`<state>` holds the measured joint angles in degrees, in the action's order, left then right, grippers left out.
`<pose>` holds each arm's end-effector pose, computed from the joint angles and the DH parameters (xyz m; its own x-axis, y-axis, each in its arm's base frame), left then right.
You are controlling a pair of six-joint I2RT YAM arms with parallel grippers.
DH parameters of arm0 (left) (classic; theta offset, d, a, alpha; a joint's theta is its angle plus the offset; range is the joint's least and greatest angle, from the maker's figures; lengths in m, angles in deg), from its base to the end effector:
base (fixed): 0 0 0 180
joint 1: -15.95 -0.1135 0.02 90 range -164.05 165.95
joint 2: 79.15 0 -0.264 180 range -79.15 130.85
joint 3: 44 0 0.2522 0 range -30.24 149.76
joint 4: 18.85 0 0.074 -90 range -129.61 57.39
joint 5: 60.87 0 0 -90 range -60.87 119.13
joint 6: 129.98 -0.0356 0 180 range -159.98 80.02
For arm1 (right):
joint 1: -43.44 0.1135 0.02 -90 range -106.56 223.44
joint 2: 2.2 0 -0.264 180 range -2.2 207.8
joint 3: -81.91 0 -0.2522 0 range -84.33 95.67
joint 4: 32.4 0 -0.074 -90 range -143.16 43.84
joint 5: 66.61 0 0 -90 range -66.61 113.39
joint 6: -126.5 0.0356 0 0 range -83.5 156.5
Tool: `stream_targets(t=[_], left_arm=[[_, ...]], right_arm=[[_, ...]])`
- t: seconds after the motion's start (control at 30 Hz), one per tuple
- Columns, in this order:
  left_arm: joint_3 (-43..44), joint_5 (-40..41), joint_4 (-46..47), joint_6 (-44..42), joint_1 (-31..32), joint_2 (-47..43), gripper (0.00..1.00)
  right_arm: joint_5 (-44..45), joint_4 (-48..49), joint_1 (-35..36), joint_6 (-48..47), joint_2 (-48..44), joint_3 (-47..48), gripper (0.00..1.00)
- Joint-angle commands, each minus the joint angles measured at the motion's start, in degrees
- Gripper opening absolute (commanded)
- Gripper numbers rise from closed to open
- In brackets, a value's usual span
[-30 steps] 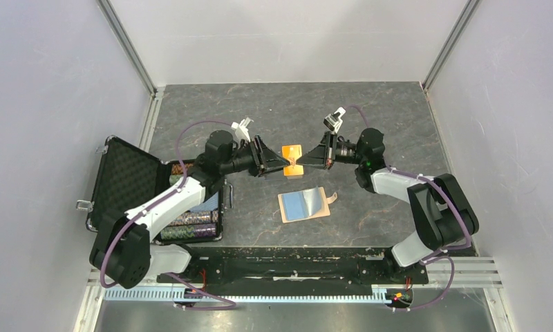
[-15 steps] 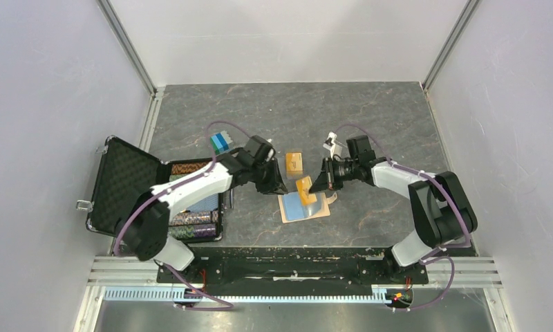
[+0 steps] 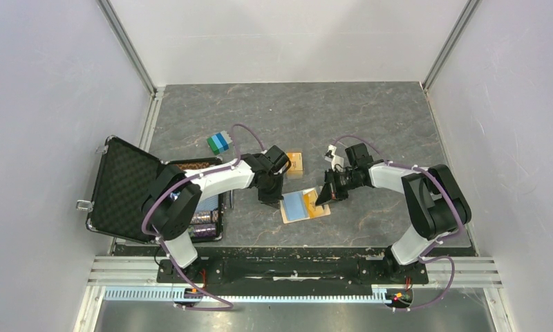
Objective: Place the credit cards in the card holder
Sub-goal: Insert the credit card into the card holder.
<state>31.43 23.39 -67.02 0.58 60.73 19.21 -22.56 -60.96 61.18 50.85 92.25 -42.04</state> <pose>0.2290 -0.2322 0.1729 -0.9809 0.0619 -0.1846 0.1133 0.9526 -0.2825 0.2558 0.1087 0.1292 -0.9680 -0.1288 -0.2152 -0.2476 0.6280 0.7378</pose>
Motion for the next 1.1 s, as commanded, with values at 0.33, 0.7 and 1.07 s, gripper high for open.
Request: stream_targets(t=[0.33,0.7,1.07], left_arm=[[3.51,1.68,-0.92,-3.77,1.28,6.35,0.02],[6.00,3.56,-3.62,-4.76,2.07,8.40,0.02],[6.97,3.81,-4.33,-5.07,2.82,9.56,0.02]], right_arm=[[-1.48,1.27,-0.42,3.42,1.55,2.13,0.00],[-2.03,-2.80,-0.42,4.09,4.67,6.82,0.00],[-2.04,-2.88,-0.29,3.98,5.49,7.53,0.00]])
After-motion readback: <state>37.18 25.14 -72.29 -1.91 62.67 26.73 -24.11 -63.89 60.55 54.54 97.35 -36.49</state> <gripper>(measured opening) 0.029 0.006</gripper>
